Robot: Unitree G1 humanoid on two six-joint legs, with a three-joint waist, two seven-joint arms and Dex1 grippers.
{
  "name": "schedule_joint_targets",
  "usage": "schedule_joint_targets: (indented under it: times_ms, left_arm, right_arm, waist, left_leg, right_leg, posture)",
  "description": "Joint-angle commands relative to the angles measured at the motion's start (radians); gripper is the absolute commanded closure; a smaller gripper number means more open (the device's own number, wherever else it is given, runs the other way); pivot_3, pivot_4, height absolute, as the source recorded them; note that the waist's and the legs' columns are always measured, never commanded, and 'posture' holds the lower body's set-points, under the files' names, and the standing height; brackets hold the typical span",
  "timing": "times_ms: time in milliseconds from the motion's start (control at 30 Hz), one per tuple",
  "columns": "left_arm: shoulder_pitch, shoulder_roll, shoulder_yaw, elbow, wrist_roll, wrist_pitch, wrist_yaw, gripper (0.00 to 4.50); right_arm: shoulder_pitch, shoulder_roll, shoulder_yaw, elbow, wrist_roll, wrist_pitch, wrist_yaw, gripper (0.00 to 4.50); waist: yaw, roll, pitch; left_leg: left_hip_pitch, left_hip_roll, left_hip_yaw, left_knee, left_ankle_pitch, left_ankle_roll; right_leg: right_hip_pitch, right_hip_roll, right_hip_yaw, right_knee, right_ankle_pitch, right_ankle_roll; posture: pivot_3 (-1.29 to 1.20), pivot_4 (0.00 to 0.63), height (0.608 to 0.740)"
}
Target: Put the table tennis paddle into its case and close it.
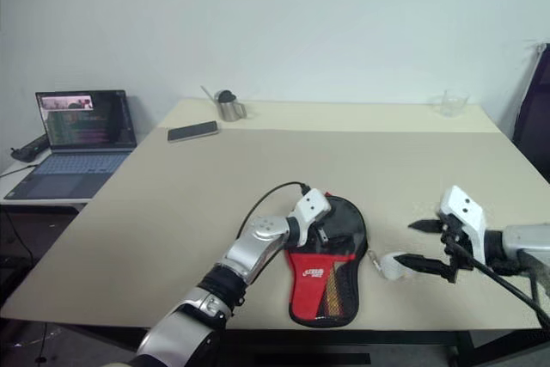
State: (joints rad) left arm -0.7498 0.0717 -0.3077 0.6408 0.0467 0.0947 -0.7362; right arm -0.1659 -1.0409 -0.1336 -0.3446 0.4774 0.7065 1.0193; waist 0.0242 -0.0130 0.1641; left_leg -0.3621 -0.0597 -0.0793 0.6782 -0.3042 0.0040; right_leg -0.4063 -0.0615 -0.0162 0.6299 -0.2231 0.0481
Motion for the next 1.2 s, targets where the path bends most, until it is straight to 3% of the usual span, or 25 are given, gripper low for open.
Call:
schedule_joint_targets:
  times_ms: [33,233,633,767,1033,1133,1200]
  left_arm:
    - [0.014,0.001,-0.031,0.059,0.035,0.006,-0.012,0.00]
    - [0.004,0.001,-0.027,0.064,0.034,0.002,-0.018,0.00]
    - [0.016,0.013,-0.020,0.043,0.035,0.008,-0.003,0.00]
    - [0.014,0.010,-0.020,0.045,0.034,0.007,0.000,0.00]
    - [-0.009,-0.008,-0.025,0.074,0.039,0.003,0.007,0.00]
    - [-0.026,-0.019,-0.025,0.099,0.041,0.001,0.013,0.00]
    - [-0.035,-0.024,-0.029,0.118,0.046,0.001,0.016,0.00]
  right_arm:
    - [-0.041,-0.022,0.099,0.039,-0.081,-0.094,0.057,0.02]
    - [-0.140,-0.012,0.192,0.127,-0.109,-0.149,0.167,0.02]
    - [-0.220,0.013,0.386,0.238,-0.363,-0.232,0.154,0.02]
    - [-0.214,0.020,0.359,0.225,-0.336,-0.231,0.182,0.92]
    - [-0.102,-0.056,0.265,0.062,-0.251,-0.190,0.241,3.66]
    - [-0.018,-0.097,0.208,-0.040,-0.191,-0.159,0.264,4.20]
    - [0.055,-0.120,0.181,-0.118,-0.162,-0.141,0.270,4.26]
  waist:
    - [0.000,0.000,0.000]
    - [-0.001,0.000,0.000]
    - [0.000,0.000,0.000]
    - [0.000,0.000,0.000]
    - [0.002,0.000,0.000]
    - [0.002,0.000,0.000]
    - [0.003,0.000,0.000]
  left_leg:
    - [0.000,0.000,0.000,0.000,0.000,0.000]
    - [0.000,0.000,0.000,0.000,0.000,0.000]
    - [0.000,0.000,0.000,0.000,0.000,-0.001]
    - [0.000,0.000,0.000,0.000,0.001,-0.003]
    - [-0.001,0.000,0.000,0.000,0.001,-0.003]
    - [-0.001,-0.001,0.000,0.000,0.000,-0.001]
    - [-0.001,0.000,0.000,0.000,0.000,-0.001]
  right_leg:
    - [0.000,0.000,0.000,0.000,0.000,0.000]
    - [0.000,0.000,0.000,-0.001,0.000,0.000]
    - [0.000,0.000,0.001,-0.001,0.003,-0.004]
    - [0.000,0.000,0.001,-0.001,0.002,-0.004]
    - [0.000,0.000,0.000,-0.001,0.002,-0.004]
    - [0.000,-0.001,0.000,-0.001,0.002,-0.003]
    - [0.000,-0.001,0.000,-0.001,0.000,0.000]
  posture:
    - [0.00,0.150,0.740]
    - [0.00,0.150,0.740]
    - [0.00,0.150,0.740]
    - [0.00,0.150,0.740]
    - [0.00,0.150,0.740]
    - [0.00,0.150,0.740]
    - [0.00,0.150,0.740]
